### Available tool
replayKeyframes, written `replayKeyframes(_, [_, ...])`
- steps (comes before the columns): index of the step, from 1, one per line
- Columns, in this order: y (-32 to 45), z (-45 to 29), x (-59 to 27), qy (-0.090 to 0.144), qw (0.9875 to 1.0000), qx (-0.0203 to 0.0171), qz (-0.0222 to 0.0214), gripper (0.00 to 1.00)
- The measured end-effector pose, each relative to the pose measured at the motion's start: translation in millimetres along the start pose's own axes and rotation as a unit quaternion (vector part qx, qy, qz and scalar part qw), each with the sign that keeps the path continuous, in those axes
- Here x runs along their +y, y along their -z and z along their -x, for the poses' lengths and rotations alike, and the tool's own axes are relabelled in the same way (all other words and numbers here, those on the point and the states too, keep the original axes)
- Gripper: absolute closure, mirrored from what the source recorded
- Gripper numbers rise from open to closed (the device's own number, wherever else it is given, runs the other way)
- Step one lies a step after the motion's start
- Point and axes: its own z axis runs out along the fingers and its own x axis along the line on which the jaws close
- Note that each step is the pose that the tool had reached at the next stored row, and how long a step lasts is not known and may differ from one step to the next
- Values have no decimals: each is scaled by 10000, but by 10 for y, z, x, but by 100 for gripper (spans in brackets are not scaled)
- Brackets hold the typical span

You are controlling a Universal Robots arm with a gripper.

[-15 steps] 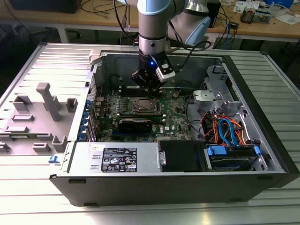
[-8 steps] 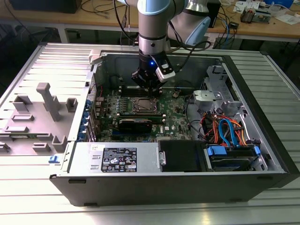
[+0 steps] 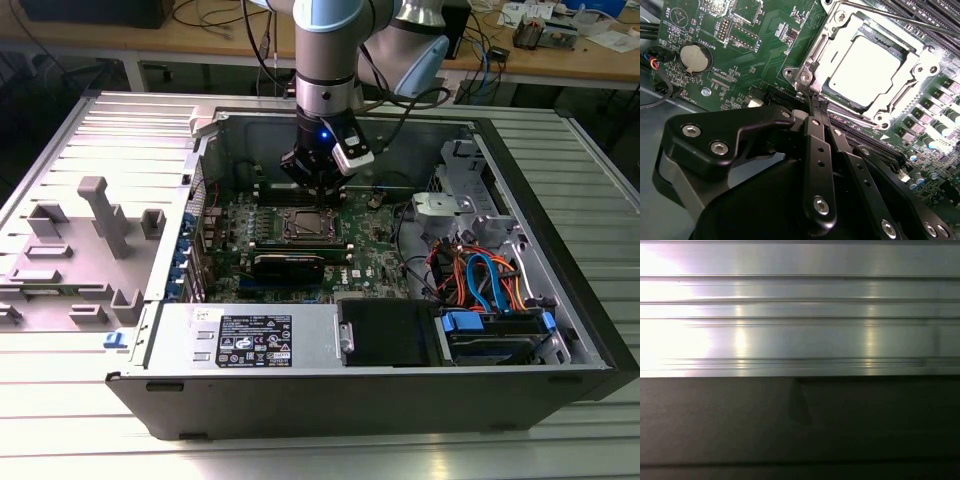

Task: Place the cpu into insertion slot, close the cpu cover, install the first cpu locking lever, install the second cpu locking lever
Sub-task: 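Install the first cpu locking lever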

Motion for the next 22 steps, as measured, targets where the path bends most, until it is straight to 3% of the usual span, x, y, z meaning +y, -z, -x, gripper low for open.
replayKeyframes(22, [-36,-2,-3,1,10000,1,-28,89])
